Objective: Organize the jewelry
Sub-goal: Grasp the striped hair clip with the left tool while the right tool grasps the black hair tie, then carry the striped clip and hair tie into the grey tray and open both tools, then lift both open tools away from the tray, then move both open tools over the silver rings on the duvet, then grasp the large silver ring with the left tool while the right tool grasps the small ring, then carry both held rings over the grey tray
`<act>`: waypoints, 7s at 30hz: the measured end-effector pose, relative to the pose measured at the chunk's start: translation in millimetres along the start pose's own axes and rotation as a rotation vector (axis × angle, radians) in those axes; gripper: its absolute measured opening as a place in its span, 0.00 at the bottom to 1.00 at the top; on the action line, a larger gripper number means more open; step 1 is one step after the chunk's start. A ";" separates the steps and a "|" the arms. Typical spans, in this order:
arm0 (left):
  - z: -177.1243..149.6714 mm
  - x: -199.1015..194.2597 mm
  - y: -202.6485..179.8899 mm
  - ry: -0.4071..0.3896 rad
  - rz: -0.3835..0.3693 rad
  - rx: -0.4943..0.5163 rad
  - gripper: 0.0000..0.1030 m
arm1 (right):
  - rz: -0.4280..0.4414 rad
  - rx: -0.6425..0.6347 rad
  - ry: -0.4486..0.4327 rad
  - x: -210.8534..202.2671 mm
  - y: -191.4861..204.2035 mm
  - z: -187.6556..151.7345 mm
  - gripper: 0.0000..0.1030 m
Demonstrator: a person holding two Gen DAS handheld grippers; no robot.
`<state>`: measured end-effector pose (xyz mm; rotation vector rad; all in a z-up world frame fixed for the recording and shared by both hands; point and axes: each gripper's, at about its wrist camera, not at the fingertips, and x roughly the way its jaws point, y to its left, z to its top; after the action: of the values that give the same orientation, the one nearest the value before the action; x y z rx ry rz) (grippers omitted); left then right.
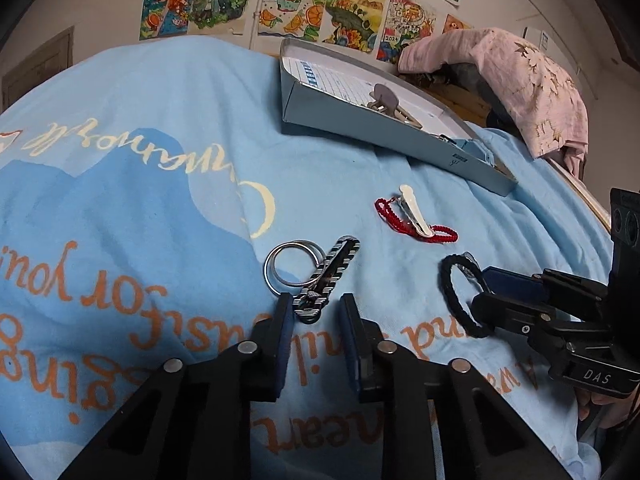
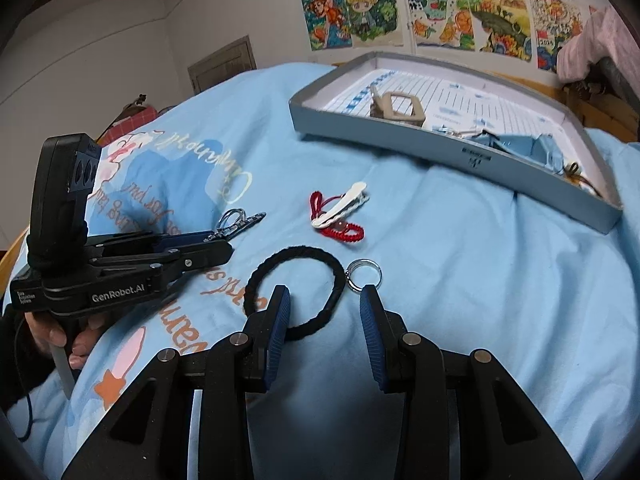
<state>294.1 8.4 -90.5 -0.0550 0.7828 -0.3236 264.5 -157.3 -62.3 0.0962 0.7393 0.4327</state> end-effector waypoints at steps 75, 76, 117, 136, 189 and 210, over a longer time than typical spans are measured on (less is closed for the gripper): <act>109.0 -87.1 -41.8 -0.436 0.231 -0.100 1.00 | -0.229 0.151 -0.517 -62.0 -78.3 97.3 0.90; 102.6 -98.3 -40.2 -0.449 0.232 -0.107 1.00 | -0.233 0.153 -0.536 -72.0 -71.3 92.5 0.96; -45.7 -193.8 -24.8 -0.389 0.282 -0.046 1.00 | -0.297 0.061 -0.466 -178.1 26.2 -35.6 0.97; 34.4 -100.3 -5.2 -0.341 0.232 -0.101 1.00 | -0.334 0.007 -0.465 -112.8 -10.1 38.5 0.97; 8.3 7.7 -6.4 -0.022 0.093 0.022 0.25 | -0.033 -0.104 -0.043 4.7 -2.4 5.3 0.33; 22.4 -29.8 -41.8 -0.028 0.060 0.154 0.05 | -0.016 -0.069 -0.083 -2.5 -9.4 7.1 0.04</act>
<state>278.9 -23.7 -47.2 0.1079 0.7283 -0.3249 270.9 -166.5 -57.7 0.0432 0.6429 0.4360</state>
